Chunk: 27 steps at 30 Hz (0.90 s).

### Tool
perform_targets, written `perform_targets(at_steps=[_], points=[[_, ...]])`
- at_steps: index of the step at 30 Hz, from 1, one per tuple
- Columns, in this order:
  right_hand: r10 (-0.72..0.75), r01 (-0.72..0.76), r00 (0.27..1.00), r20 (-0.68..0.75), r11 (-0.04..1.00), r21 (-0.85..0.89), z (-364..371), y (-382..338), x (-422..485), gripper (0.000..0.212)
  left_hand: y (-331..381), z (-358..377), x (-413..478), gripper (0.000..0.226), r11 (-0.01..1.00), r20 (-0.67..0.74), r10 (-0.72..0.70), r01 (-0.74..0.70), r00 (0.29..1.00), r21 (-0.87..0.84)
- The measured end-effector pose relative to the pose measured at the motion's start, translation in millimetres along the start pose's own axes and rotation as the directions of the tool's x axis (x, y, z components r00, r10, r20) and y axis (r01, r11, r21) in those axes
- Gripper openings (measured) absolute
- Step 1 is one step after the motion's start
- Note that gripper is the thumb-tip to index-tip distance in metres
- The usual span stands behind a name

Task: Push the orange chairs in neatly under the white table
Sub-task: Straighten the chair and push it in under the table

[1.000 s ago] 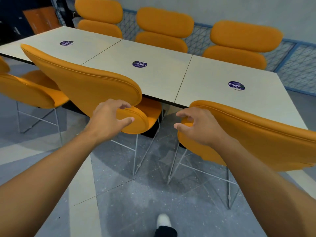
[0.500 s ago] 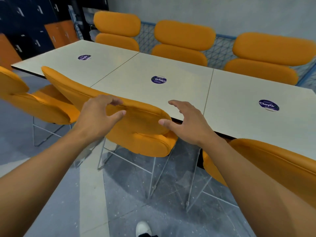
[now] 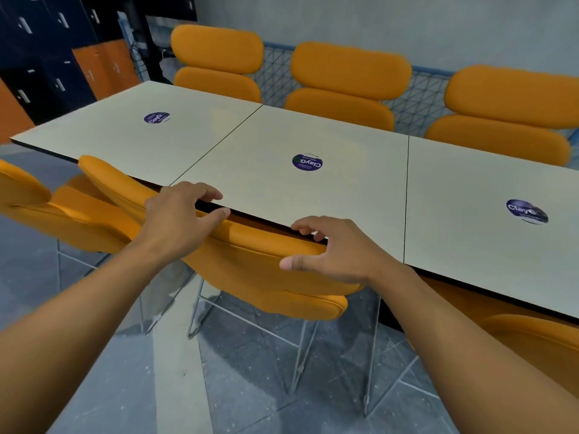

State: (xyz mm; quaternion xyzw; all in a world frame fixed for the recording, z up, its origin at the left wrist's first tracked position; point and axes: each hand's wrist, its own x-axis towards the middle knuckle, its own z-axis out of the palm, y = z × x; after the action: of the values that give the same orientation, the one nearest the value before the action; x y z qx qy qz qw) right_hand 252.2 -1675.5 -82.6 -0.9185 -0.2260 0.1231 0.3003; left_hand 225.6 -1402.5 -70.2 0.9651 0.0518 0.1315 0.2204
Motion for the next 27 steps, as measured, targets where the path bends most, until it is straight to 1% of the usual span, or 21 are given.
perform_targets(at_steps=[3, 5, 8, 10, 13, 15, 17, 19, 21, 23, 27], points=[[0.063, -0.062, 0.998, 0.013, 0.997, -0.043, 11.8, -10.7, 5.9, 0.072, -20.1, 0.6, 16.3, 0.036, 0.999, 0.057, 0.034, -0.034, 0.998, -0.003], [0.123, -0.124, 0.992, -0.013, 0.984, -0.126, 19.7, -17.8, 5.9, 0.071, -33.8, 0.1, 23.6, 0.040, 0.998, 0.093, 0.067, -0.067, 0.993, -0.002], [0.249, -0.265, 0.964, -0.095, 0.930, -0.254, 30.0, -34.2, 2.1, 0.068, -53.3, -4.1, 34.3, 0.063, 0.991, 0.188, 0.120, -0.128, 0.975, 0.026], [0.320, -0.362, 0.931, -0.177, 0.870, -0.335, 39.4, -47.4, -0.7, 0.070, -66.8, -8.3, 41.1, 0.078, 0.986, 0.243, 0.156, -0.166, 0.957, 0.020], [0.412, -0.517, 0.854, -0.319, 0.747, -0.418, 56.4, -66.1, 0.1, 0.084, -83.8, -15.0, 47.6, 0.093, 0.969, 0.306, 0.226, -0.245, 0.925, 0.026], [0.443, -0.594, 0.800, -0.405, 0.681, -0.428, 72.0, -76.3, 2.5, 0.089, -96.0, -22.7, 51.7, 0.103, 0.955, 0.353, 0.253, -0.291, 0.901, 0.057], [0.443, -0.631, 0.766, -0.465, 0.657, -0.413, 80.5, -79.1, 3.5, 0.092, -106.0, -27.8, 52.9, 0.111, 0.937, 0.406, 0.254, -0.327, 0.878, 0.120], [0.430, -0.631, 0.758, -0.491, 0.676, -0.381, 81.6, -78.6, 6.7, 0.089, -116.6, -26.9, 53.8, 0.110, 0.897, 0.434, 0.282, -0.395, 0.856, 0.196], [0.424, -0.615, 0.766, -0.483, 0.701, -0.359, 75.6, -73.1, 9.1, 0.083, -119.5, -18.5, 53.9, 0.097, 0.866, 0.372, 0.335, -0.439, 0.866, 0.240], [0.432, -0.609, 0.773, -0.464, 0.709, -0.354, 69.0, -65.9, 10.7, 0.079, -115.7, -10.9, 54.6, 0.085, 0.863, 0.303, 0.362, -0.440, 0.882, 0.248], [0.396, -0.575, 0.797, -0.456, 0.728, -0.372, 60.1, -49.4, 12.1, 0.073, -108.5, -1.2, 53.7, 0.076, 0.861, 0.241, 0.393, -0.447, 0.887, 0.242]])
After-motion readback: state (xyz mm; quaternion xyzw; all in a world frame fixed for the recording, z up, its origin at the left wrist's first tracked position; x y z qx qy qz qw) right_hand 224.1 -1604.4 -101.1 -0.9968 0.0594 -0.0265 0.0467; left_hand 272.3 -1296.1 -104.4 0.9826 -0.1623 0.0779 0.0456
